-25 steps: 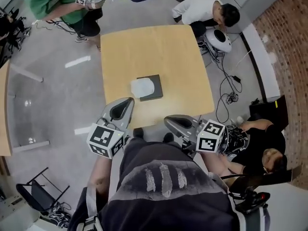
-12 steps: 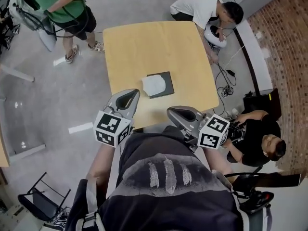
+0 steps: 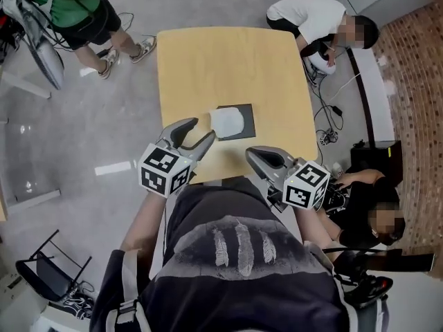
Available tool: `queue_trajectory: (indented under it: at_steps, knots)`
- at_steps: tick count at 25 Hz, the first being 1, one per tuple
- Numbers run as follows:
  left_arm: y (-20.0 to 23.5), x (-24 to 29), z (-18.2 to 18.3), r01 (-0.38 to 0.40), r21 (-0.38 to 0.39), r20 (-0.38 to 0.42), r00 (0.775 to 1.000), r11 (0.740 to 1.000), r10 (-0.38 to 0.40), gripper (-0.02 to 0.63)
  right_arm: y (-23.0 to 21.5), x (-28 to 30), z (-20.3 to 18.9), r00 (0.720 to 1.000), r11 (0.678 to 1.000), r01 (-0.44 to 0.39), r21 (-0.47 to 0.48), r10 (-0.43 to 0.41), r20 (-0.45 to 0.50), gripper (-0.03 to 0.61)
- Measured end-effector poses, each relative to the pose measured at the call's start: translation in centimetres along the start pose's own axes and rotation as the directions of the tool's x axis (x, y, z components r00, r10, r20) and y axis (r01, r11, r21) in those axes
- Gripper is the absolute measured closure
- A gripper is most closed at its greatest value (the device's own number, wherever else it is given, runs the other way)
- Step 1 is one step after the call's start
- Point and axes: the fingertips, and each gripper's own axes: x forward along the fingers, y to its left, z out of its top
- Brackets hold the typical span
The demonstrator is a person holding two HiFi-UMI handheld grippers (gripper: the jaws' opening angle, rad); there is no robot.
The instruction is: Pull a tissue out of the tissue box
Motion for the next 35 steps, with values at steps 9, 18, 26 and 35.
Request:
queue_trajectory:
  at_steps: [9, 18, 26, 35]
  knots:
    - [1.5, 5.1, -2.0, -0.043, -0.117, -0.142, 0.989, 0.992, 0.026, 0.328, -6.4, 1.4, -1.5, 0.995, 0.999, 0.038, 0.027, -0.035, -0.09, 0.581]
    - [2.9, 7.7, -5.1, -0.081, -0.279, -0.239, 0.971, 0.957, 0.012, 0.284, -7.0, 0.9, -3.6, 0.992, 0.997, 0.019, 0.077, -0.009, -0.125, 0.581]
    - [2.8, 9.7, -7.8, -0.054, -0.4, -0.262, 0.963, 0.915, -0.058, 0.382, -7.1, 0.5, -4.3, 0.991, 0.995, 0.018, 0.096, -0.005, -0.13, 0.581]
    - [2.5, 9.6, -7.5, -0.031, -0.422, -0.228, 0.971, 0.906, -0.073, 0.587, -7.0, 0.2, -5.1, 0.989, 0.995, 0.032, 0.092, -0.019, -0.145, 0.581]
